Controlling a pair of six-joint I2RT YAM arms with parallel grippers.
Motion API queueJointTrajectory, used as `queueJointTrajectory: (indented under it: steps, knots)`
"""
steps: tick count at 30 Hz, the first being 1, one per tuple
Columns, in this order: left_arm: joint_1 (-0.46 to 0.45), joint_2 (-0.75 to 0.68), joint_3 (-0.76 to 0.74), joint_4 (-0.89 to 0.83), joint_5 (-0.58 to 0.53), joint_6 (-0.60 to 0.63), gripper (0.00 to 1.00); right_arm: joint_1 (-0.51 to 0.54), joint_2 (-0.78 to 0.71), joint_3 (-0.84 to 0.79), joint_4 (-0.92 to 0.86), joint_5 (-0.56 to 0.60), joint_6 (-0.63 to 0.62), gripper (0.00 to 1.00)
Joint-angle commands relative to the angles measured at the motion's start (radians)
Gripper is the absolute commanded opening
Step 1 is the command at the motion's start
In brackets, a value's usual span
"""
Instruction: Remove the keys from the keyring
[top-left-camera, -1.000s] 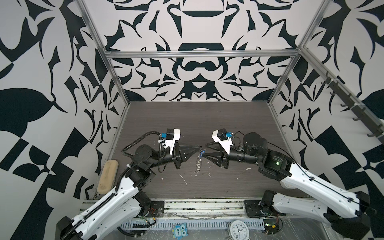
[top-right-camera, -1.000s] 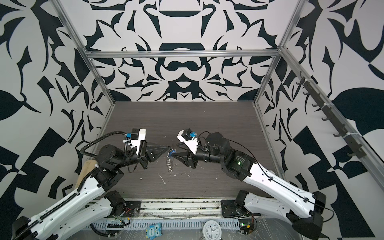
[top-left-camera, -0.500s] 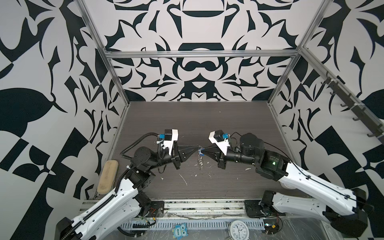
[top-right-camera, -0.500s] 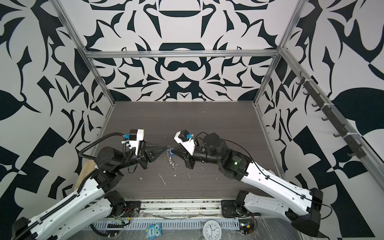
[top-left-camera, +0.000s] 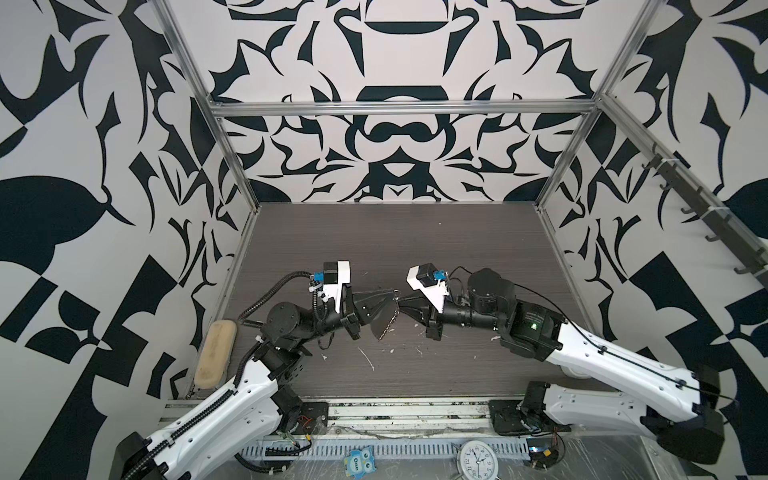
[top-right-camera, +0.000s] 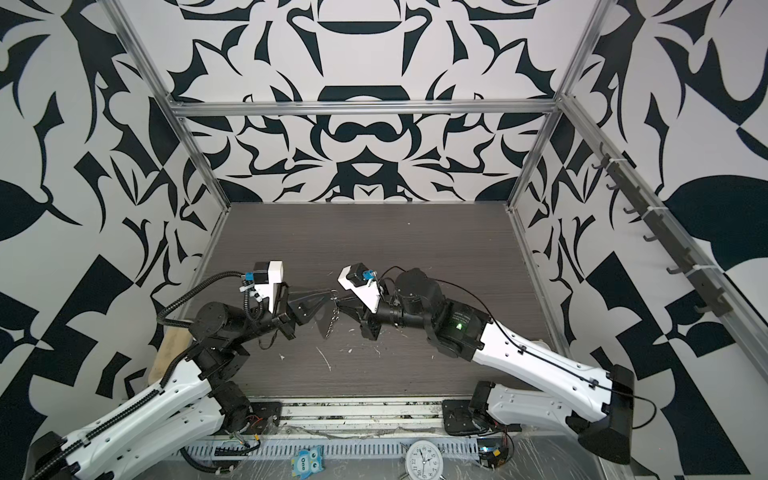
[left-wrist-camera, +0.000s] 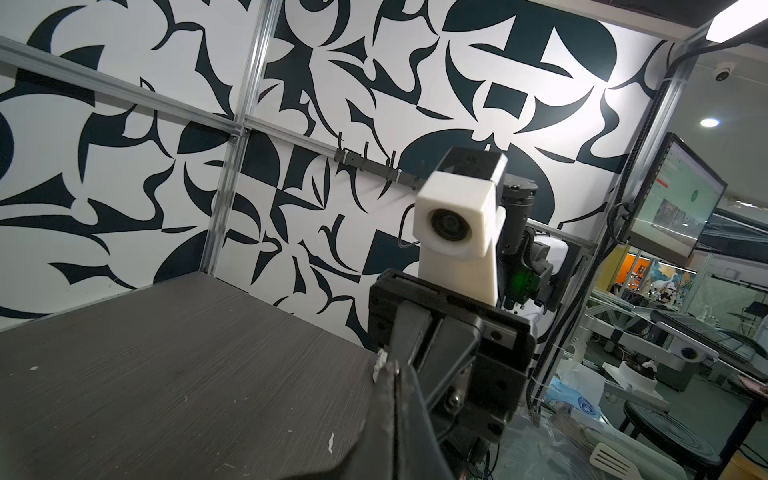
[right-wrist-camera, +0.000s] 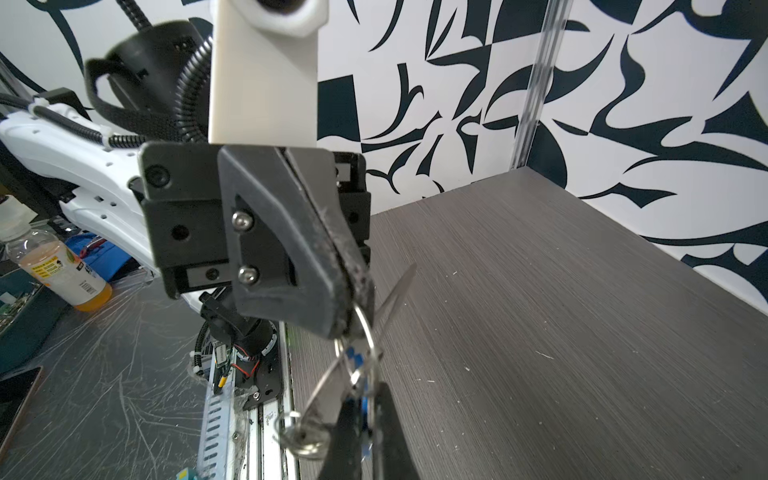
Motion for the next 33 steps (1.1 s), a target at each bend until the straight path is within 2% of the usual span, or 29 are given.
queueJointTrajectory:
  steps: [1,5,9,13,20,33]
  knots:
    - [-0.004,-0.008,0.009,0.157,0.009,-0.040,0.00,0.011,0.027,-0.024,-0.001,0.006,0.024,0.00]
    - [-0.004,-0.009,0.026,0.102,0.048,-0.023,0.00,0.012,0.008,-0.017,-0.021,0.015,0.025,0.00]
    - [-0.004,-0.023,0.045,0.010,0.073,0.018,0.00,0.012,-0.048,0.002,-0.078,0.037,0.014,0.27]
    - [-0.004,-0.045,0.046,-0.042,0.064,0.046,0.00,0.012,-0.122,-0.002,-0.097,0.038,0.017,0.40]
    - [-0.004,-0.033,0.056,-0.057,0.091,0.059,0.00,0.012,-0.213,-0.018,-0.026,0.091,0.042,0.46]
    - [-0.004,-0.032,0.051,-0.007,0.117,0.034,0.00,0.012,-0.131,0.028,0.080,0.027,0.056,0.45]
